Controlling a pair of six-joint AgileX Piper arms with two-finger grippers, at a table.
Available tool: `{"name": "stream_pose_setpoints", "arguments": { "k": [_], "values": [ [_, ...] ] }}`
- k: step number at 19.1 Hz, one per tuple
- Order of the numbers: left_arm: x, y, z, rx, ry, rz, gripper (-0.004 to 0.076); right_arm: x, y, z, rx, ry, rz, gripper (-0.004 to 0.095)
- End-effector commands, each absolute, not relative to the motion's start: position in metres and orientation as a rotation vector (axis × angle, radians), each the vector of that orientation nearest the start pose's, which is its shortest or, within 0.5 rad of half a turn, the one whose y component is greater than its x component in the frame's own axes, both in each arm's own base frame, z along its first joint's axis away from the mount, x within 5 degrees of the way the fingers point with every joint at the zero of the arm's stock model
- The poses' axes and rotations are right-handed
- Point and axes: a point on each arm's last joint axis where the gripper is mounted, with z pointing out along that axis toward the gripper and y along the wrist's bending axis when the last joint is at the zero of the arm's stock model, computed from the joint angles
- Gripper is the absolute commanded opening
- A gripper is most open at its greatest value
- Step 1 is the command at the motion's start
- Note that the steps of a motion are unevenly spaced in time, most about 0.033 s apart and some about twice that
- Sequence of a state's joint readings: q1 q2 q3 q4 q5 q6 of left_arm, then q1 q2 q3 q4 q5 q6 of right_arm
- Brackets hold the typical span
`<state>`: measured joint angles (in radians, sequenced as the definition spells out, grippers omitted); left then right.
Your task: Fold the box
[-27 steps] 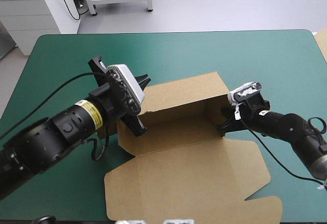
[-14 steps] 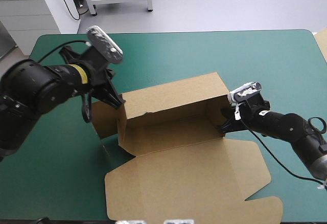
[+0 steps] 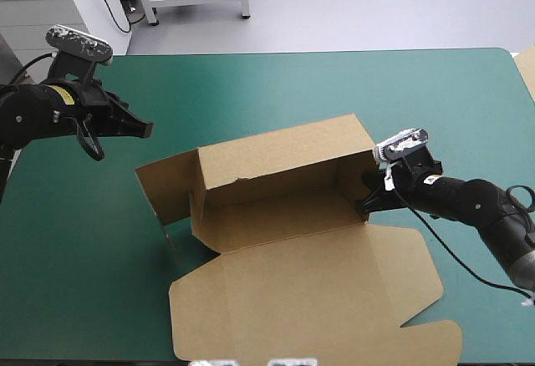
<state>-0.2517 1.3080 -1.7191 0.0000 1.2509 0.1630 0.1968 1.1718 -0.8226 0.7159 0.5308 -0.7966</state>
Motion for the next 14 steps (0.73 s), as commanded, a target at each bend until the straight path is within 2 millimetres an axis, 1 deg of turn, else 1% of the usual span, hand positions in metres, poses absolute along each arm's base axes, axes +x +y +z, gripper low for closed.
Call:
{"name": "stream_pose_setpoints", "arguments": {
  "k": [1, 2, 3, 4, 5, 6, 7, 8, 9, 10, 11, 12, 13, 14],
  "values": [
    [0.219, -0.058, 0.497, 0.454, 2.227, -0.078, -0.0008, 0.225, 0.077, 0.341, -0.548, 2.176, 0.438, -0.0017],
    [0.219, -0.058, 0.497, 0.454, 2.227, -0.078, -0.0008, 0.224, 0.076, 0.349, -0.534, 2.203, 0.434, -0.0017],
    [0.219, -0.058, 0.497, 0.454, 2.225, -0.075, -0.0008, 0.224, 0.073, 0.363, -0.497, 2.239, 0.409, -0.0018],
    [0.219, -0.058, 0.498, 0.453, 2.223, -0.075, -0.0008, 0.223, 0.071, 0.371, -0.473, 2.258, 0.391, -0.0018],
    [0.219, -0.058, 0.498, 0.453, 2.221, -0.076, -0.0008, 0.222, 0.066, 0.383, -0.404, 2.299, 0.346, -0.0018],
    [0.219, -0.058, 0.498, 0.453, 2.221, -0.076, -0.0008, 0.223, 0.064, 0.386, -0.37, 2.332, 0.327, -0.0018],
    [0.219, -0.058, 0.498, 0.453, 2.221, -0.076, -0.0008, 0.223, 0.063, 0.384, -0.366, 2.433, 0.312, -0.002],
    [0.219, -0.058, 0.498, 0.453, 2.221, -0.076, -0.0008, 0.223, 0.063, 0.379, -0.382, 2.499, 0.317, -0.0019],
    [0.219, -0.058, 0.497, 0.453, 2.224, -0.075, -0.0008, 0.227, 0.065, 0.367, -0.403, 2.612, 0.335, -0.0019],
    [0.219, -0.057, 0.497, 0.455, 2.234, -0.075, -0.0008, 0.233, 0.067, 0.358, -0.41, 2.669, 0.341, -0.0019],
    [0.218, -0.057, 0.496, 0.457, 2.243, -0.072, -0.0008, 0.238, 0.068, 0.353, -0.396, 2.681, 0.346, -0.0019],
    [0.217, -0.057, 0.495, 0.46, 2.256, -0.071, -0.0008, 0.25, 0.071, 0.345, -0.349, 2.683, 0.364, -0.0019],
    [0.217, -0.057, 0.495, 0.46, 2.257, -0.074, -0.0008, 0.256, 0.073, 0.342, -0.332, 2.674, 0.374, -0.0019],
    [0.217, -0.059, 0.495, 0.459, 2.258, -0.099, -0.0008, 0.268, 0.076, 0.335, -0.307, 2.653, 0.392, -0.0019]
  ]
}}
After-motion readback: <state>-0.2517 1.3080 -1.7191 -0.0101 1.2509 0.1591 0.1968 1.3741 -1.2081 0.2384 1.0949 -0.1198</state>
